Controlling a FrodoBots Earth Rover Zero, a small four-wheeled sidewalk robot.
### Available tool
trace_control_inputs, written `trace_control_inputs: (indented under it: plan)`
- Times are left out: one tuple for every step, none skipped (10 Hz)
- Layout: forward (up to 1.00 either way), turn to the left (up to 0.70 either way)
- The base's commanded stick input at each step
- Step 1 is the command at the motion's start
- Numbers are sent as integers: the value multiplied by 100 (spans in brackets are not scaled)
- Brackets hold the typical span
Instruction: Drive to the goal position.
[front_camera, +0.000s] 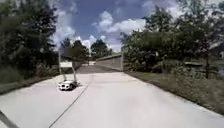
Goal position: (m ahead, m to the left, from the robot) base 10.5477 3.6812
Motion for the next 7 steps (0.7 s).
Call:
trace_control_inputs:
  plan:
    - [85,34]
    - [85,34]
    - [85,34]
    - [85,34]
    - [85,26]
    - [85,11]
    - [85,0]
